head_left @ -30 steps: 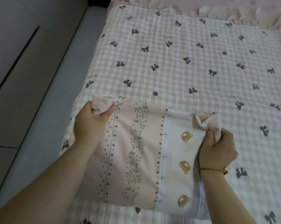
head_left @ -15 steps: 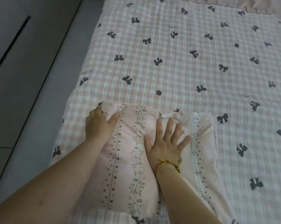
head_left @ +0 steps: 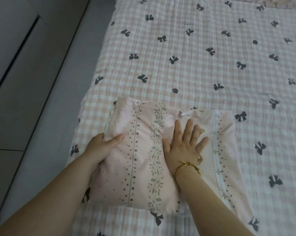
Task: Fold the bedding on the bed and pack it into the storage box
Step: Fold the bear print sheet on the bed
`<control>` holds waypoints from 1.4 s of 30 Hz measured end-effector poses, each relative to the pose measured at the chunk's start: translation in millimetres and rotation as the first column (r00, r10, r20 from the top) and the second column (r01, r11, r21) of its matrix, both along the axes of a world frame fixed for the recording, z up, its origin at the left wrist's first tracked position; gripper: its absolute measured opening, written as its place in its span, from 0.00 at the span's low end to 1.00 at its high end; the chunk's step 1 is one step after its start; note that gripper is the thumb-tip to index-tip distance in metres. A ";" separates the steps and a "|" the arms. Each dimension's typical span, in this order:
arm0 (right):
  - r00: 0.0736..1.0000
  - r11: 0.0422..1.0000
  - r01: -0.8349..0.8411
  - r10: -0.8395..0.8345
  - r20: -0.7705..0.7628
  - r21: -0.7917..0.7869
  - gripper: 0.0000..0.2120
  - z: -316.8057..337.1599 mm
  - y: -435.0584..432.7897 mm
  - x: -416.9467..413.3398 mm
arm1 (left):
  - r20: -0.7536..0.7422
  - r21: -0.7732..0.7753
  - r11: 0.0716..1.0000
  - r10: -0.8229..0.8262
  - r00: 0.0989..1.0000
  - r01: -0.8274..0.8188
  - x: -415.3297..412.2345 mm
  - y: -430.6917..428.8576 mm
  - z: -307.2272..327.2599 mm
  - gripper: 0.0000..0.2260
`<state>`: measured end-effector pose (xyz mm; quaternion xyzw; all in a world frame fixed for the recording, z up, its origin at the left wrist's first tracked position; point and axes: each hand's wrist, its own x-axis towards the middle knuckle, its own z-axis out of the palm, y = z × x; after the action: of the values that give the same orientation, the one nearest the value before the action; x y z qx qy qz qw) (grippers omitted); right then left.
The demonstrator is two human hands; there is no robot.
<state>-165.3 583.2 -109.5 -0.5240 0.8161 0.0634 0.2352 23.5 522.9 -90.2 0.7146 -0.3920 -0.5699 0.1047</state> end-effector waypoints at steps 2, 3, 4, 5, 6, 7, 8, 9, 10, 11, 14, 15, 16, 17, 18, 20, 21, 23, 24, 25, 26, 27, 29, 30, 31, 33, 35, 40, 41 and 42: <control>0.999 0.985 -0.053 0.050 -0.018 -0.162 0.36 5.3 24.2 30.5 | -0.007 0.003 1.000 0.030 1.000 -0.030 0.5 0.3 1.7 0.20; 0.996 0.977 -0.076 0.082 0.020 -0.201 0.34 5.3 39.1 48.6 | -0.007 0.004 1.000 0.019 1.000 -0.019 0.8 2.3 4.0 0.20; 0.985 0.970 -0.146 0.160 0.057 -0.197 0.32 0.1 50.4 64.3 | -0.019 0.008 1.000 0.008 1.000 -0.008 1.2 3.3 6.0 0.18; 0.973 0.973 -0.197 0.210 0.100 -0.122 0.30 0.5 55.7 74.7 | -0.043 0.014 1.000 0.000 0.999 0.000 2.2 4.4 7.1 0.18; 0.967 0.971 -0.226 0.233 0.106 -0.079 0.31 -0.8 58.0 80.1 | -0.072 0.020 1.000 -0.004 0.997 0.005 3.9 5.7 9.1 0.18; 0.964 0.972 -0.234 0.237 0.121 -0.033 0.33 1.7 54.8 78.3 | -0.098 0.028 1.000 -0.003 0.995 0.006 4.9 6.2 10.6 0.18; 0.960 0.962 -0.257 0.265 0.095 -0.086 0.37 3.2 51.7 75.7 | -0.119 0.027 1.000 -0.007 0.993 0.010 7.2 7.5 12.9 0.18; 0.958 0.956 -0.262 0.274 0.082 -0.134 0.40 0.7 49.6 73.6 | -0.138 0.014 1.000 -0.015 0.990 0.017 9.5 7.7 14.7 0.16; 0.957 0.967 -0.191 0.222 0.189 -0.168 0.40 1.3 47.2 70.5 | -0.161 0.005 1.000 -0.025 0.987 0.026 10.9 8.1 18.0 0.13; 0.924 0.981 -0.036 0.105 0.368 -0.189 0.38 6.9 44.1 70.2 | -0.195 -0.003 0.999 -0.036 0.980 0.036 11.9 9.7 22.2 0.10; 0.748 0.808 0.432 -0.072 0.660 -0.401 0.33 28.0 36.1 70.3 | -0.331 -0.075 0.994 -0.101 0.938 0.080 9.3 15.9 40.0 0.05; 0.719 0.788 0.472 -0.085 0.690 -0.395 0.35 35.2 32.6 71.3 | -0.371 -0.092 0.992 -0.117 0.921 0.088 6.3 18.0 45.9 0.05; 0.684 0.797 0.489 -0.097 0.723 -0.355 0.37 37.5 30.1 70.7 | -0.397 -0.106 0.990 -0.132 0.908 0.098 2.2 19.6 50.9 0.05; 0.624 0.822 0.499 -0.119 0.772 -0.276 0.37 41.1 26.2 66.5 | -0.400 -0.126 0.986 -0.154 0.903 0.112 -1.8 20.8 53.9 0.04; 0.525 0.837 0.522 -0.160 0.836 -0.167 0.33 46.0 21.7 59.8 | -0.403 -0.140 0.982 -0.172 0.899 0.125 -6.1 23.1 57.5 0.03; 0.287 0.833 0.552 -0.223 0.932 0.029 0.27 54.8 17.7 40.5 | -0.404 -0.187 0.971 -0.214 0.889 0.149 -18.8 28.8 65.2 0.03; 0.223 0.815 0.576 -0.229 0.947 0.062 0.26 58.7 16.4 30.8 | -0.394 -0.221 0.960 -0.248 0.885 0.171 -24.8 31.4 65.6 0.03; 0.200 0.736 0.676 -0.209 0.957 0.019 0.25 61.6 15.2 7.8 | -0.387 -0.278 0.932 -0.330 0.861 0.232 -40.8 39.1 70.4 0.06; 0.191 0.688 0.725 -0.212 0.958 0.008 0.26 58.5 13.8 -2.9 | -0.387 -0.301 0.916 -0.371 0.844 0.265 -49.3 43.8 75.8 0.07; 0.148 0.650 0.759 -0.234 0.961 0.041 0.28 62.3 15.3 -18.4 | -0.384 -0.318 0.897 -0.417 0.824 0.306 -61.7 48.8 77.5 0.07; 0.075 0.632 0.767 -0.260 0.963 0.111 0.32 59.8 12.1 -29.5 | -0.370 -0.331 0.884 -0.444 0.816 0.331 -67.7 52.0 78.5 0.07; 0.002 0.620 0.762 -0.294 0.956 0.189 0.35 60.4 7.7 -38.2 | -0.352 -0.330 0.879 -0.452 0.820 0.343 -70.3 53.8 76.3 0.07; -0.010 0.650 0.715 -0.362 0.932 0.260 0.38 63.5 -2.6 -55.5 | -0.373 -0.283 0.909 -0.399 0.838 0.307 -76.1 58.0 75.2 0.08; 0.013 0.685 0.680 -0.367 0.930 0.261 0.38 64.3 -8.7 -56.5 | -0.451 -0.236 0.941 -0.329 0.830 0.244 -79.4 58.7 77.8 0.08; 0.012 0.706 0.657 -0.362 0.932 0.265 0.36 66.3 -15.8 -56.1 | -0.572 -0.161 0.970 -0.243 0.784 0.183 -79.8 59.5 75.7 0.11; 0.001 0.757 0.597 -0.333 0.943 0.267 0.30 63.1 -28.9 -57.6 | -0.664 -0.104 0.987 -0.159 0.731 0.120 -97.1 55.4 68.5 0.25; 0.004 0.784 0.563 -0.318 0.948 0.261 0.27 63.3 -32.2 -64.2 | -0.624 -0.190 0.968 -0.249 0.740 0.165 -108.1 58.2 59.4 0.28; 0.306 0.770 0.631 -0.363 0.880 0.098 0.20 68.0 -28.7 -105.2 | -0.432 -0.298 0.879 -0.471 0.769 0.371 -144.1 79.9 34.9 0.14; 0.382 0.771 0.637 -0.342 0.858 0.024 0.18 65.9 -26.4 -115.0 | -0.405 -0.329 0.865 -0.491 0.771 0.378 -151.5 88.5 35.1 0.14; 0.346 0.747 0.664 -0.346 0.872 0.033 0.15 65.4 -22.4 -125.8 | -0.340 -0.388 0.836 -0.521 0.783 0.388 -167.8 96.6 37.4 0.15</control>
<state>-291.1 560.7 -44.1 -0.2336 0.7186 -0.4092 0.5115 -144.2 619.5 -52.7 0.4284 -0.6018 -0.6565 0.1527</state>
